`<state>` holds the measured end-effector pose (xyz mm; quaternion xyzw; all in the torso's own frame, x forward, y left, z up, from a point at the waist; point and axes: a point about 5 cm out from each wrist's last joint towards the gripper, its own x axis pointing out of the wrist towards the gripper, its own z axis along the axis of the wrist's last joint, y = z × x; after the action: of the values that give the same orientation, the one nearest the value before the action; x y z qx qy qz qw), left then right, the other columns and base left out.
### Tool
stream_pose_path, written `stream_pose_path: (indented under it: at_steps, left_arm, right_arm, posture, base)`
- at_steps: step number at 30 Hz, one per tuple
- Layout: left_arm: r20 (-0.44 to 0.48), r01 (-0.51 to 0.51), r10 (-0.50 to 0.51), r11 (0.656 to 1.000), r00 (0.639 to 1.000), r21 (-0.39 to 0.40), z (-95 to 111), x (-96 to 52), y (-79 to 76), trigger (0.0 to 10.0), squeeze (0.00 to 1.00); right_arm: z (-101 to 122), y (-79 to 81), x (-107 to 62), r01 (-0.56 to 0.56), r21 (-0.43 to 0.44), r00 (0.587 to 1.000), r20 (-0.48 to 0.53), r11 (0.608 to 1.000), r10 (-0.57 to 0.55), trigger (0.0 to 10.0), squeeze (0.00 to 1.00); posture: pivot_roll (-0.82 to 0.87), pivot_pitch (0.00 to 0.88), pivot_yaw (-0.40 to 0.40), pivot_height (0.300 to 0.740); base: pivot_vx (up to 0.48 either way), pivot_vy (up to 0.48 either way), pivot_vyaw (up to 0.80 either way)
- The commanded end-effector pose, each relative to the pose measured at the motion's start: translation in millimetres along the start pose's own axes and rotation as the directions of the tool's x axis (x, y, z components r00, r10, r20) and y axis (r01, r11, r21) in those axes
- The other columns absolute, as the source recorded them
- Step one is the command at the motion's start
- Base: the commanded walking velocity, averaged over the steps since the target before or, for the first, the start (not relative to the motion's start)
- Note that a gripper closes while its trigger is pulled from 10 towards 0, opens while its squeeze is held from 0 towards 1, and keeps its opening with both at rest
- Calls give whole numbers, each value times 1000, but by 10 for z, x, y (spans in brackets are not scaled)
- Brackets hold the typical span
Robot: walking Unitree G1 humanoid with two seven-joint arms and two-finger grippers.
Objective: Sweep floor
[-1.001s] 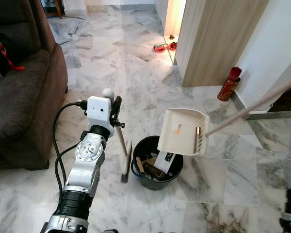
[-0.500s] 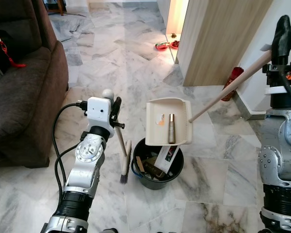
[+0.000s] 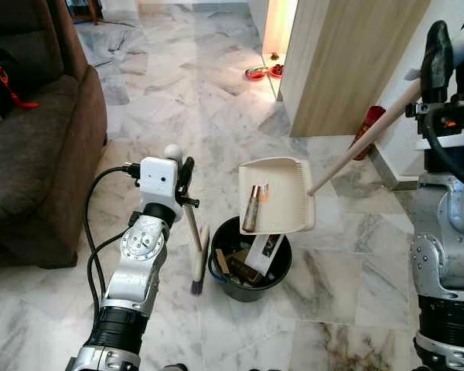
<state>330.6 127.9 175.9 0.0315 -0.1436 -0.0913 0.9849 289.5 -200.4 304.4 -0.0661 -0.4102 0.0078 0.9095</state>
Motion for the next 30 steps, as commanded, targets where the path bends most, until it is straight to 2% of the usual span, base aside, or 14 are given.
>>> stream_pose_path:
  at_steps: [1, 5, 9, 15, 18, 19, 20, 22, 27, 28, 30]
  left_arm:
    - [93, 18, -20, 1000, 996, 20, 175, 26, -26, 10000, 0]
    - [92, 20, -22, 1000, 996, 20, 177, 27, -31, 10000, 0]
    - [90, 21, -23, 1000, 996, 22, 176, 21, -23, 10000, 0]
    - [89, 23, -25, 999, 996, 23, 174, 25, -30, 10000, 0]
    - [89, 24, -26, 999, 996, 23, 174, 29, -35, 10000, 0]
    - [89, 23, -25, 999, 996, 24, 177, 32, -26, 10000, 0]
    - [89, 23, -25, 999, 996, 24, 177, 32, -26, 10000, 0]
    - [89, 20, -22, 999, 996, 25, 176, 32, -9, 10000, 0]
    - [84, 22, -25, 999, 996, 27, 164, 24, -22, 10000, 0]
    - [83, 25, -27, 999, 996, 27, 162, 23, -35, 10000, 0]
    - [83, 25, -28, 999, 996, 28, 163, 23, -35, 10000, 0]
  right_arm:
    - [232, -6, 37, -39, -79, 993, 106, 996, 47, 10000, 0]
    - [241, -35, 28, -61, -136, 992, 100, 989, 75, 10000, 0]
    - [252, -136, -3, -56, -186, 993, 89, 981, 73, 10000, 0]
    - [258, -120, 0, -68, -187, 993, 87, 980, 85, 10000, 0]
    - [211, -221, -13, -1, -185, 998, 65, 983, 13, 10000, 0]
    - [192, -300, -18, 37, -211, 998, 53, 977, -26, 10000, 0]
    - [192, -300, -18, 37, -211, 998, 53, 977, -26, 10000, 0]
    - [190, -374, -25, 73, -267, 997, 43, 961, -64, 10000, 0]
    - [157, -533, -48, 164, -307, 986, 19, 938, -166, 10000, 0]
    - [106, -618, -91, 208, -353, 974, -13, 912, -227, 10000, 0]
    - [66, -688, -136, 237, -393, 962, -33, 889, -271, 10000, 0]
  posture:
    - [100, 141, -62, 740]
    - [101, 141, -61, 740]
    - [100, 146, -59, 740]
    - [98, 146, -57, 740]
    - [103, 145, -57, 740]
    - [103, 146, -57, 740]
    - [103, 146, -57, 740]
    - [101, 146, -57, 740]
    - [96, 147, -57, 740]
    - [99, 148, -58, 740]
    - [98, 148, -57, 740]
  base:
    - [0, 0, 0]
    - [0, 0, 0]
    - [0, 0, 0]
    - [0, 0, 0]
    - [0, 0, 0]
    - [0, 0, 0]
    - [0, 0, 0]
    - [0, 0, 0]
    - [0, 0, 0]
    - [0, 0, 0]
    - [0, 0, 0]
